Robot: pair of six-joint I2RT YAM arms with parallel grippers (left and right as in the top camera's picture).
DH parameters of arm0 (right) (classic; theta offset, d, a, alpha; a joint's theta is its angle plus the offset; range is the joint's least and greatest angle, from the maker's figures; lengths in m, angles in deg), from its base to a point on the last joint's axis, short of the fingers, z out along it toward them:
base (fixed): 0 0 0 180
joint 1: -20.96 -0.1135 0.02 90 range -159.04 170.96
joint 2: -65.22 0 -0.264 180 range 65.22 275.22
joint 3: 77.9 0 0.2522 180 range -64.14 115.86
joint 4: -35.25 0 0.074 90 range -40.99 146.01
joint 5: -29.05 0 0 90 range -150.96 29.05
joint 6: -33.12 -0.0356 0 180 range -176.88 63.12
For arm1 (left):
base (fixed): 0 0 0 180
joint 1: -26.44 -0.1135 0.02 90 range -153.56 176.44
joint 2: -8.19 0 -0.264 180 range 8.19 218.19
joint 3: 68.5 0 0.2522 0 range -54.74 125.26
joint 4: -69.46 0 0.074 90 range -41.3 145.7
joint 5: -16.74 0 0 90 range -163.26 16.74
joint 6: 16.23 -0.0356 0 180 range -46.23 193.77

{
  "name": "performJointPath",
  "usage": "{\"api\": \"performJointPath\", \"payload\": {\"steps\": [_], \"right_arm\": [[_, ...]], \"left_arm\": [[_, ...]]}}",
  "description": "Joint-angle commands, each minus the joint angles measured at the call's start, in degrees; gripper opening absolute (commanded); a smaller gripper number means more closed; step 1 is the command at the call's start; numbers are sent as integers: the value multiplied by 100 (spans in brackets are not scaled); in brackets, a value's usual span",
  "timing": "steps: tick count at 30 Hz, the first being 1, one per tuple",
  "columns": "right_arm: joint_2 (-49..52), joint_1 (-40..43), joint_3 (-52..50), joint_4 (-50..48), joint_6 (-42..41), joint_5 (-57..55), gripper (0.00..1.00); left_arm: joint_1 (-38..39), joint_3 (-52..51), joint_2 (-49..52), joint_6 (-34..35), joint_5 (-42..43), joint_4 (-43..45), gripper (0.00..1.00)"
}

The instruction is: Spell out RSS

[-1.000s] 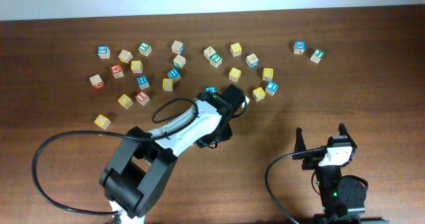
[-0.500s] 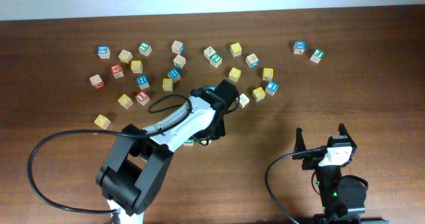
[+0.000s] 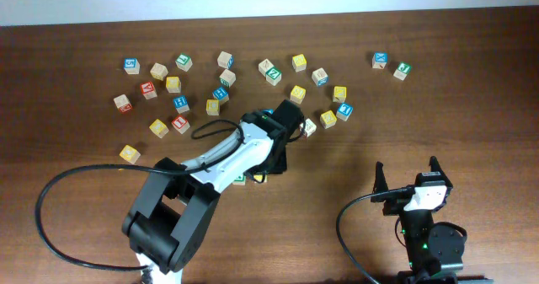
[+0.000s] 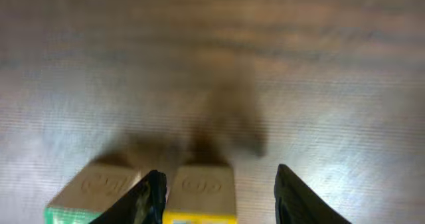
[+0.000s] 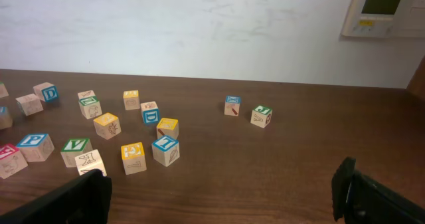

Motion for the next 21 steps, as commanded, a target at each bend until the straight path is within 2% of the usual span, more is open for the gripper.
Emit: {"api": "performJointPath", "payload": {"steps": [1,4,7,9,10,13,14,16,18,21], "right_arm": [[-37,42,-31,42,-44,-39,99],[-37,42,-31,42,-44,-37,98],[-37,42,-31,42,-44,-39,98],[-37,42,-31,42,-44,-37,98],[-37,42,-31,42,-44,-37,98],[-37,42,-31,42,-44,-37,98],[-37,42,-31,42,-44,-37,98],[-37,42,-31,42,-44,-37,98],[-37,42,-31,42,-44,-37,98],[-37,42,-31,42,-44,-37,98]], "left_arm": [[-173,129,66,-70,-291,177,50],[-584,1062,9,-540,-291,-205,58],[-1038,2557,-109,-719,-334,-1228,62],[-1515,3488,-140,-721,-354,-1867,81],[-1954,3788,-140,-719,-363,-2203,99],[-2916,3792,-138,-715,-326,-2693,99],[-3512,3777,-138,-715,-155,-2942,99],[-4068,3766,-138,-715,212,-3222,99],[-4365,3633,-138,-717,428,-3366,99],[-4496,3528,-138,-706,323,-3213,99]]}}
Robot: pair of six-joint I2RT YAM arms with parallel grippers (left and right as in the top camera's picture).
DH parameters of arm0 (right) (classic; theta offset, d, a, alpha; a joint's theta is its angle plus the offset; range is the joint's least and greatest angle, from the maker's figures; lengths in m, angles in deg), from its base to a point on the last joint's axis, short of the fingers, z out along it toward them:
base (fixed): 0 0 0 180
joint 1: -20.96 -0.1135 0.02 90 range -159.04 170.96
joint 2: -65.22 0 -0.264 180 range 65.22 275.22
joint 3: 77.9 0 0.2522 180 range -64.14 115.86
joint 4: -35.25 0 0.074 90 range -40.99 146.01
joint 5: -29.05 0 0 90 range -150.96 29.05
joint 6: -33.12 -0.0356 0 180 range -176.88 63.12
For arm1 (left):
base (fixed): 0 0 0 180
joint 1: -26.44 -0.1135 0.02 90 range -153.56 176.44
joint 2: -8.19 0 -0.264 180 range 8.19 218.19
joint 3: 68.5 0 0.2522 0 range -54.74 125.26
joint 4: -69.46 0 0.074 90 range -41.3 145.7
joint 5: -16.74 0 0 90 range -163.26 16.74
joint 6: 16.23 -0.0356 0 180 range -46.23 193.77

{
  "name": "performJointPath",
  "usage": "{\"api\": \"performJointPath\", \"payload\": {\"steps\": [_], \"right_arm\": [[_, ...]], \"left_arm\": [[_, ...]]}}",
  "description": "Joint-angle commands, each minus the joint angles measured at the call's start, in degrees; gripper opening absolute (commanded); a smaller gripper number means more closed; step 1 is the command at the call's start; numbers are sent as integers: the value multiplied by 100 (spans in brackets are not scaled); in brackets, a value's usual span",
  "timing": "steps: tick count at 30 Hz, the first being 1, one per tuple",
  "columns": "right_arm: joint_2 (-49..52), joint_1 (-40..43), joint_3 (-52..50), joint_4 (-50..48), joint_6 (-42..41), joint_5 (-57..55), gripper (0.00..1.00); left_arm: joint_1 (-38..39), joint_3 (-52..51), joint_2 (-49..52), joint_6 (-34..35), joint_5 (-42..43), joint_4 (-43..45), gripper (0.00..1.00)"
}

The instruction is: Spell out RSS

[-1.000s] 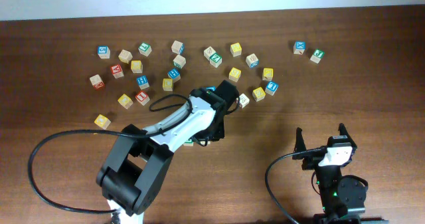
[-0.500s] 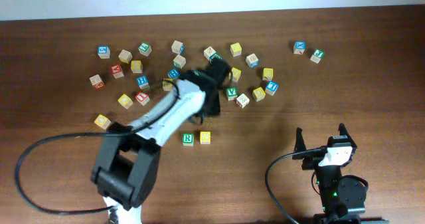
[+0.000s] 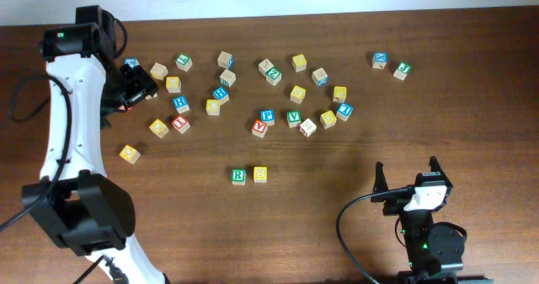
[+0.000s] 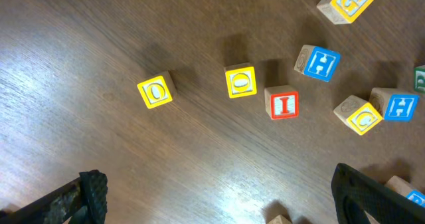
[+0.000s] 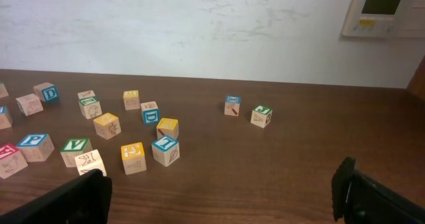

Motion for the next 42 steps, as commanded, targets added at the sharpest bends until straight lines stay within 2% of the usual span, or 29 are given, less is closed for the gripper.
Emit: {"api": "performJointPath", "payload": {"steps": [1,6,8,12,13,14,16,18,20,21,24,26,29,32,34,39,40,42], "right_arm": [[-37,42,-31,42,-46,-37,98],[-37,42,-31,42,-46,-39,98],[-37,42,-31,42,-46,-37,98],[-37,42,-31,-118,-59,175,98],[-37,42,-31,-192,-428,1156,98],[-37,42,-31,-203,-1351,3145,98],[-37,42,-31,-599,-1751,4194,98],[-37,42,-31,-1362,-2277,4197,98],[-37,42,-31,-2667,-2800,4044,98],[-37,42,28,-3270,-3143,3521,98],[214,42,719,-3322,-3147,2756,98],[890,42,1545,-3268,-2570,2846,98],[2441,42,3193,-2411,-1766,3427,98],[4297,31,5348,-535,-1276,3703,98],[5418,-173,6634,831,-660,3246,98],[8524,-1681,9927,4308,-621,758,98],[9033,-1843,10397,4778,-619,686,98],[10043,-2041,11001,5108,-623,1440,98]], "left_arm": [[-164,-94,-76,293,90,81,99],[-227,-131,-76,348,-98,-417,99],[-424,-136,-76,365,-153,-247,99],[-988,-162,-76,391,614,-330,99],[-988,-164,-76,391,592,-417,99],[-981,-164,-76,389,597,-435,99],[-981,-164,-76,391,597,-431,99],[-981,-164,-76,389,597,-431,99],[-981,-162,-76,389,597,-431,99],[-981,-164,-76,389,597,-431,99],[-981,-162,-76,389,597,-431,99],[-981,-162,-76,391,597,-431,99],[-981,-162,-76,389,597,-431,99],[-981,-164,-76,389,597,-431,99],[-981,-164,-76,389,597,-431,99],[-981,-162,-76,389,597,-433,99],[-981,-164,-76,389,597,-433,99],[-981,-164,-76,391,597,-431,99]]}}
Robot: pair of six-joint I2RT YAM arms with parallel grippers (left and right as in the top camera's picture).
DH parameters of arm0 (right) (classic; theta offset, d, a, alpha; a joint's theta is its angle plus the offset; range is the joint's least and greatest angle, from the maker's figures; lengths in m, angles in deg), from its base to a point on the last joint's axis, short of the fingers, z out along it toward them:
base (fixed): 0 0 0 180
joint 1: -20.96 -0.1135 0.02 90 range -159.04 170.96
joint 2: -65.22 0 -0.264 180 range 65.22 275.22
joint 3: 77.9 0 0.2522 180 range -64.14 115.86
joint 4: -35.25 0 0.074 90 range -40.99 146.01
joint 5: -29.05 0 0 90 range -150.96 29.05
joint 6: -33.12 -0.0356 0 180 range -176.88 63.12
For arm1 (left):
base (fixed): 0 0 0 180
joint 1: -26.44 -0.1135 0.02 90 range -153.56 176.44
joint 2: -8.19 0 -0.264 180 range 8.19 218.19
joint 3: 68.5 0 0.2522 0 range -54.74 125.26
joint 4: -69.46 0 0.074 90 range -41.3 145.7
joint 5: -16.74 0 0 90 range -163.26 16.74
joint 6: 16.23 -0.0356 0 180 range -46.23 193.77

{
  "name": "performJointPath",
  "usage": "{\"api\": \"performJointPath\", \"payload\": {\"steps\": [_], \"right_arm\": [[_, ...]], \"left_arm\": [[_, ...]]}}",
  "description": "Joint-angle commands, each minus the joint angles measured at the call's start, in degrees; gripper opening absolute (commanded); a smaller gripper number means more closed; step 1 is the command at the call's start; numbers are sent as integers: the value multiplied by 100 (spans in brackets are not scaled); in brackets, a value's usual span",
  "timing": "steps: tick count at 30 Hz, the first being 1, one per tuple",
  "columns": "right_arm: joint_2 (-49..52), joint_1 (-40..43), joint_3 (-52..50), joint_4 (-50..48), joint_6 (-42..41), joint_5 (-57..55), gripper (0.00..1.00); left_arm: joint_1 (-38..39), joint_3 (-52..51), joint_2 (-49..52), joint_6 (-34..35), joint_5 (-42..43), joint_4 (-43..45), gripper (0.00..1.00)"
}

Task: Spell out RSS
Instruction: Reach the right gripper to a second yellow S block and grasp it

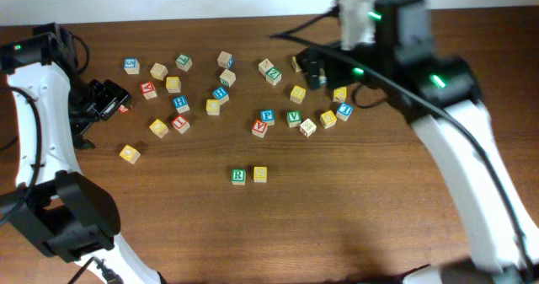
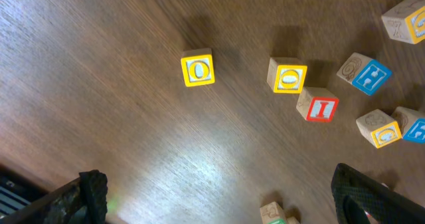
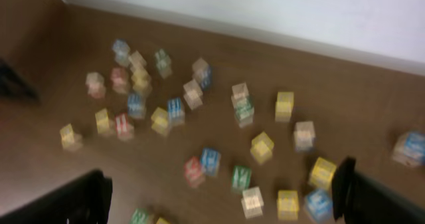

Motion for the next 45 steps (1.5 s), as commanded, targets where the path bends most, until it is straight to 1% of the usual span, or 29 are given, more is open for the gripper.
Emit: {"api": "performJointPath", "payload": {"steps": [1,2,3,4,5,6,9,11,12,15,16,18,21,23,25,26,28,31,38,39,42,45], "right_arm": [[1084,-208,485,164,70,1115,98],[1322,-205,481,302,72,1517,98],[1670,-197,476,33,-177,1410,98],[1825,-179,476,-63,-907,968,100],[1961,-157,476,-55,-1943,264,90],[2129,-157,474,-57,-2590,-334,88],[2640,-321,474,-133,-3552,-1475,88],[3014,-461,474,-162,-4035,-1965,87],[3108,-494,474,-236,-4138,-2127,87],[3477,-492,474,-671,-4210,-2256,81],[3615,-490,474,-850,-4203,-2256,81],[3748,-494,474,-966,-4210,-2258,75],[3987,-487,474,-1115,-4205,-2378,75],[4087,-490,472,-1231,-4207,-2356,69],[4232,-494,472,-1290,-4207,-2363,67],[4275,-492,472,-1294,-4205,-2365,64],[4301,-483,472,-1290,-4201,-2498,50],[4301,-485,472,-1259,-4201,-2490,41],[4304,-490,472,-1014,-4203,-2465,39],[4304,-490,472,-1001,-4203,-2465,33],[4301,-494,476,-990,-4194,-2446,29],[4122,-494,479,-931,-3668,-2441,28]], "left_arm": [[-4,26,-76,57,-24,-4,99],[-4,24,-76,59,-24,-4,99],[-4,26,-76,59,-24,-4,99],[-4,24,-76,59,-24,-7,99],[-4,24,-76,57,-24,-4,99],[-4,26,-76,59,-24,-4,99],[-4,24,-76,59,-24,-4,99],[-4,24,-76,59,-24,-4,99],[-4,24,-76,59,-24,-4,99],[-4,26,-76,57,-24,-4,99],[-4,24,-76,59,-24,-4,99],[-4,24,-76,57,-24,-4,99],[-4,26,-76,57,-24,-4,99],[-4,26,-76,59,-24,-4,99],[-4,26,-76,57,-24,-4,99],[-4,26,-76,57,-24,-4,99],[-4,26,-76,57,-24,-4,99],[-4,26,-76,59,-24,-4,99],[-4,24,-76,57,-24,-4,99],[-4,24,-76,57,-24,-2,99],[-4,26,-76,57,-24,-4,99],[-4,26,-76,57,-24,-4,99]]}}
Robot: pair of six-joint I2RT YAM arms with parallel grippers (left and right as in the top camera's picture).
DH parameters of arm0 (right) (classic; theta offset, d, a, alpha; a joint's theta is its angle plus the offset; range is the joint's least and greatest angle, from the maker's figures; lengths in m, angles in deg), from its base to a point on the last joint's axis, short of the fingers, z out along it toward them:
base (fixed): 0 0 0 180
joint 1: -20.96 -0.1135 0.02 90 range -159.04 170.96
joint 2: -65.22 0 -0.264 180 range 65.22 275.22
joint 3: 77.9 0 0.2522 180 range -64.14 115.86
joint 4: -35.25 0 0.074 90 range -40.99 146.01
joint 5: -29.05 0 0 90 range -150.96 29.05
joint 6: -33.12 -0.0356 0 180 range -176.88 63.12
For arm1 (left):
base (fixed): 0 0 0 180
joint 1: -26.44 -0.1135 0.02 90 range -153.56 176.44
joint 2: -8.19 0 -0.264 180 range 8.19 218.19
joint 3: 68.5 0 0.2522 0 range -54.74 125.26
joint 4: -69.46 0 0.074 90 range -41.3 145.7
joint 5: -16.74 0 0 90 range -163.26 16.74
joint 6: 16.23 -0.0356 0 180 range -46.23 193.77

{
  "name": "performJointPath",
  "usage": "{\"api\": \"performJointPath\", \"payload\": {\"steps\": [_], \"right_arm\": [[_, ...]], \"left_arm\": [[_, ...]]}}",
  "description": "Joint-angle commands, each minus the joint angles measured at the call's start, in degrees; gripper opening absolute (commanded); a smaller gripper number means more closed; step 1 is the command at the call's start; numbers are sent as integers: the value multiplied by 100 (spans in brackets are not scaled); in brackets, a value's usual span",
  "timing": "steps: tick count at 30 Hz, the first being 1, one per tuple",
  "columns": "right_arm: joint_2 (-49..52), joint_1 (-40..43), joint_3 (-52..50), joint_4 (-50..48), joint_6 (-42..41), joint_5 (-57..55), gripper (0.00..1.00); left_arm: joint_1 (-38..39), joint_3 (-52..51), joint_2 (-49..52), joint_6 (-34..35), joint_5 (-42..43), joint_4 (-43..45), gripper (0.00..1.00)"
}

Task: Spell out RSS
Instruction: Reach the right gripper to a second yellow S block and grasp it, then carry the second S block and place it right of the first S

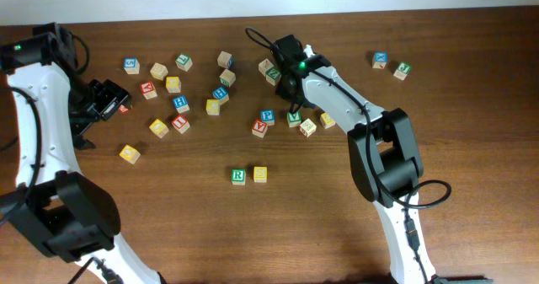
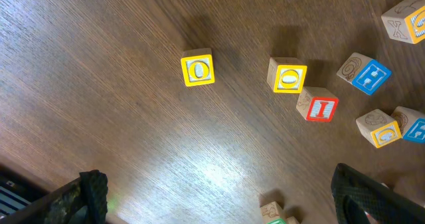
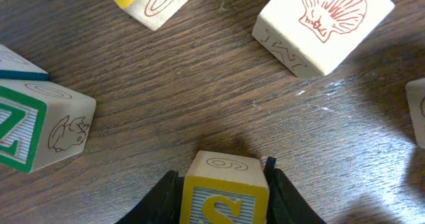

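Observation:
A green R block (image 1: 238, 176) and a yellow block (image 1: 260, 174) stand side by side mid-table. In the right wrist view a yellow S block (image 3: 224, 197) rests on the wood between the fingers of my right gripper (image 3: 224, 184), which is shut on it. Overhead, that right gripper (image 1: 292, 83) is down among the scattered blocks at the back and hides the S block. My left gripper (image 2: 219, 197) hangs open high over the left of the table, nothing between its fingers; overhead the left gripper (image 1: 99, 105) is near the left edge.
Several letter blocks lie across the back of the table. Close to the right gripper are a shell-picture block (image 3: 323, 24) and a green Z block (image 3: 40, 127). Under the left gripper lie a yellow O block (image 2: 198, 70) and a red I block (image 2: 321, 108). Two blocks (image 1: 381, 60) sit back right.
My right gripper was open, high above the scattered blocks. Now it is down at the table and shut on a yellow S block. The left arm has not moved.
My left gripper was low at mid-table, around a yellow block beside the green R, the right arm parked at the front right. Then the left arm was up at the far left, leaving both blocks. The right arm then stood over the back blocks and now grips an S.

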Motion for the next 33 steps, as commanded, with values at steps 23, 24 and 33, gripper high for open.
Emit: {"api": "performJointPath", "payload": {"steps": [23,24,33], "right_arm": [[-3248,-1032,-3639,492,1283,1517,29],[-3211,-1034,-3816,232,1279,1526,29],[-2704,-1456,-4011,-531,1279,1392,29]], "left_arm": [[-4,26,-76,57,-20,-7,99],[-4,24,-76,57,-20,-7,99],[-4,24,-76,57,-20,-7,99]]}}
